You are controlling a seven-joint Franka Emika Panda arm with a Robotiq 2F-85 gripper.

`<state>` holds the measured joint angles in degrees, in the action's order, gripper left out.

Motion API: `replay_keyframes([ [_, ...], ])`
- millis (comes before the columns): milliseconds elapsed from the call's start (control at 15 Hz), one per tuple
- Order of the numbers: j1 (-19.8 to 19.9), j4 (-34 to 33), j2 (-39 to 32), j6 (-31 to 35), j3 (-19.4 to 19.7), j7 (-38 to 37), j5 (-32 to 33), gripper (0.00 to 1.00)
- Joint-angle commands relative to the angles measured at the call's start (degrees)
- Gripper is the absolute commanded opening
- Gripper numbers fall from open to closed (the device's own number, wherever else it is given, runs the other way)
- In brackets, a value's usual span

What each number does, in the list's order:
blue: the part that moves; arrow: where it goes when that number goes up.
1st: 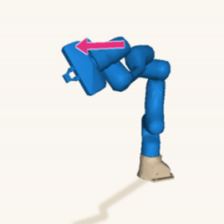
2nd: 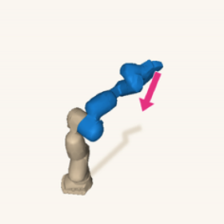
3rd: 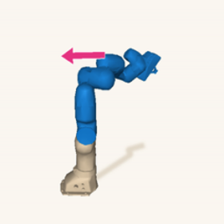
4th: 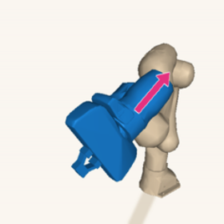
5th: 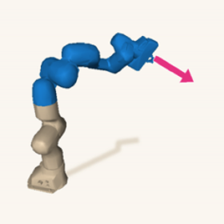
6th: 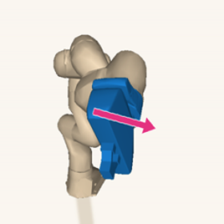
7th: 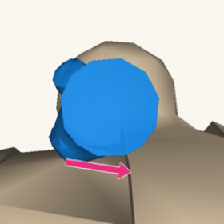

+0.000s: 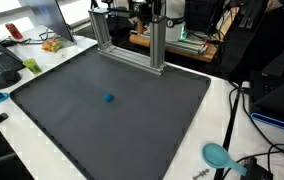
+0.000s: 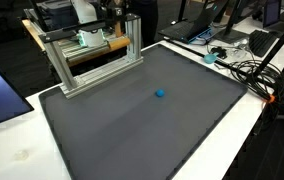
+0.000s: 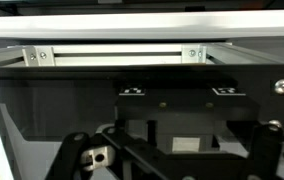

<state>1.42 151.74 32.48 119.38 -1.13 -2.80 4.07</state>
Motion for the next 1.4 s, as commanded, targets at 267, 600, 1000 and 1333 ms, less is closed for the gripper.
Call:
replay_keyframes([
  [267,0.83,-0.33,0.7,-1.13,-0.21,-0.78,1.38,0.51],
  [600,0.75,-0.96,0.74,-1.55,-0.51,-1.36,1.2,0.22],
  [1000,0.83,-2.11,-0.12,-0.32,-0.13,-2.78,0.11,0.22],
  [1333,1.08,-5.53,-2.99,0.29,-0.18,-3.66,0.15,0.22],
])
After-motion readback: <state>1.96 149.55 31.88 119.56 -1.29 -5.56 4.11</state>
